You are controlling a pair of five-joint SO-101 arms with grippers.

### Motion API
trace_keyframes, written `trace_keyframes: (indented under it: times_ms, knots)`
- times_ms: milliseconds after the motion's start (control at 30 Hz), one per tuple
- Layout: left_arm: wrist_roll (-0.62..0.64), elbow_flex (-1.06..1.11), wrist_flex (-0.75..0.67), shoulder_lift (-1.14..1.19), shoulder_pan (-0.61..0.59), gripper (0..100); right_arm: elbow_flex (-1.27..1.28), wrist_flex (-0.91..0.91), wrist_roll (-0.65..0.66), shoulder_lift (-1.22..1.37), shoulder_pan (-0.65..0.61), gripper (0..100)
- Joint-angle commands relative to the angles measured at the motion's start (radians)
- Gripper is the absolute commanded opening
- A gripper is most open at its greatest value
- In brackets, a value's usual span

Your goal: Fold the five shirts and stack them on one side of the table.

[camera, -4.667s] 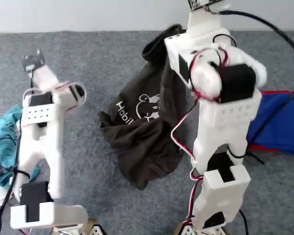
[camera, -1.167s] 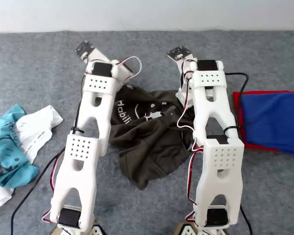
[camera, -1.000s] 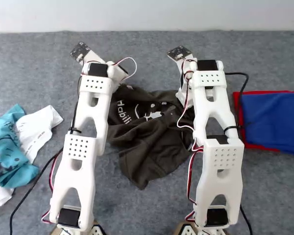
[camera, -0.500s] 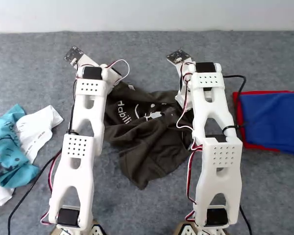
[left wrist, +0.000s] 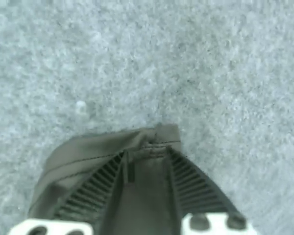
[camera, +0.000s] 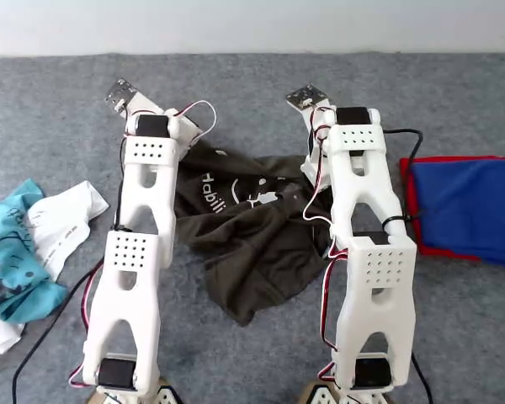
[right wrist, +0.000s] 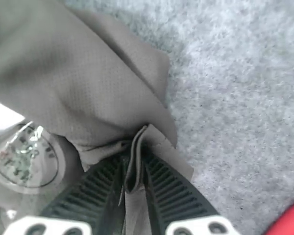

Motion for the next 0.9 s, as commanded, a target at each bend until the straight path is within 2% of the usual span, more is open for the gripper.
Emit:
trace_keyframes:
  times_ms: [0, 367, 533, 667, 867]
  knots:
    - [-0.092, -0.042, 0.008, -0.011, -0.003, 2, -0.009, -0.015, -0.006, -0.010, -0.002, 0.8]
    - [-0.098, -0.044, 0.020, -0.014, -0.006, 2, -0.009, -0.015, -0.006, -0.010, -0.001, 0.8]
    - [-0.094, -0.140, 0.020, -0.011, 0.002, 10, -0.009, -0.016, -0.006, -0.004, -0.001, 0.8]
    - [-0.094, -0.193, 0.017, -0.006, 0.002, 11, -0.009, -0.016, -0.006, -0.004, -0.002, 0.8]
    - [-0.092, -0.107, -0.031, -0.005, 0.008, 16, -0.009, -0.016, -0.006, -0.004, -0.002, 0.8]
